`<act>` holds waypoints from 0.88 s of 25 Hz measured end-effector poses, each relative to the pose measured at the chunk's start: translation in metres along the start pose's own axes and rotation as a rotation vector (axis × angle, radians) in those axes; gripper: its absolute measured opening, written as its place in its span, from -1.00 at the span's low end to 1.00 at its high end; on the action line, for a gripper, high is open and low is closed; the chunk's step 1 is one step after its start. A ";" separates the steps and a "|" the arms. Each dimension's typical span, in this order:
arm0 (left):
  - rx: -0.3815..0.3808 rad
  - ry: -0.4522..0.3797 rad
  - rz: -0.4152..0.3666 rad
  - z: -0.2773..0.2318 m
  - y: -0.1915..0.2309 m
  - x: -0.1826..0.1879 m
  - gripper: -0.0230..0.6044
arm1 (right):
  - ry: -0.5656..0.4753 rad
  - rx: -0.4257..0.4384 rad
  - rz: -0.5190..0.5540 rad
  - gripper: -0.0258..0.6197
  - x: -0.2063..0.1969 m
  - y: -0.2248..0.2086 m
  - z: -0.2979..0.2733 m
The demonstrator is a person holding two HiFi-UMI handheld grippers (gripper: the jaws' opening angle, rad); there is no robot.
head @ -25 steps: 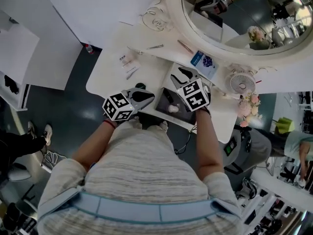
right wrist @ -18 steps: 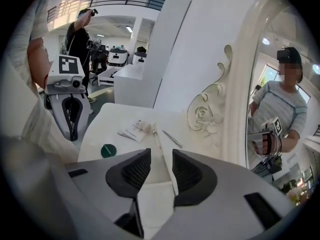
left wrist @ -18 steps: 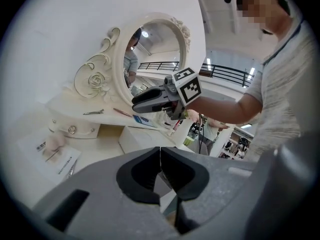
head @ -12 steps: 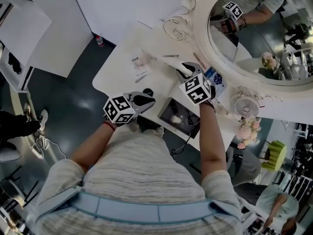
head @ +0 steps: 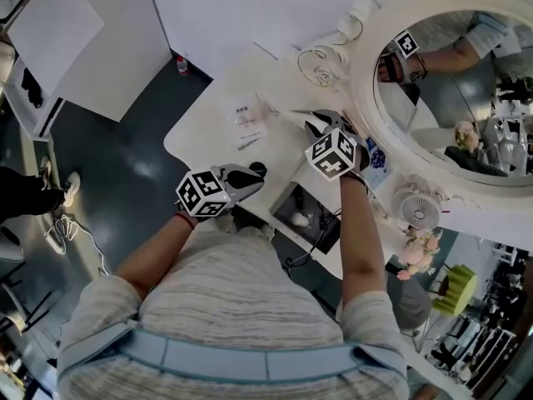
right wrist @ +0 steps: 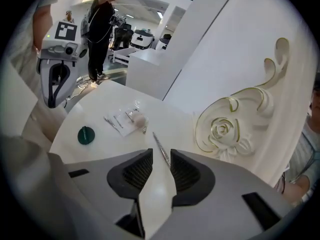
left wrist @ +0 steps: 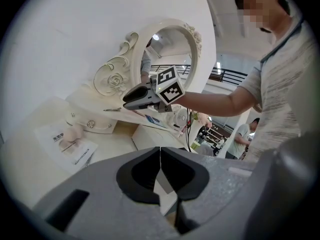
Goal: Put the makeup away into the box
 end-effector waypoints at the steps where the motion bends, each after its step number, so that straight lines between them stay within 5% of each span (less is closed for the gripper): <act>1: 0.003 -0.002 0.002 0.000 0.001 0.000 -0.88 | 0.002 0.008 0.025 -0.58 0.001 0.000 -0.003; 9: 0.027 -0.009 0.024 0.006 0.007 -0.005 -0.88 | 0.051 0.068 0.226 -0.63 0.001 0.004 -0.033; 22: 0.051 -0.034 0.048 0.012 0.015 -0.010 -0.88 | 0.083 0.133 0.313 -0.69 -0.004 0.010 -0.052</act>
Point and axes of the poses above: the fingertips, and each gripper's own axes: z backward along the fingers, y to its left, x out of its top, the point moved 1 cm from there along z, backward along the fingers, and after that the axes turned 9 degrees about -x, right-handed, at the moved point
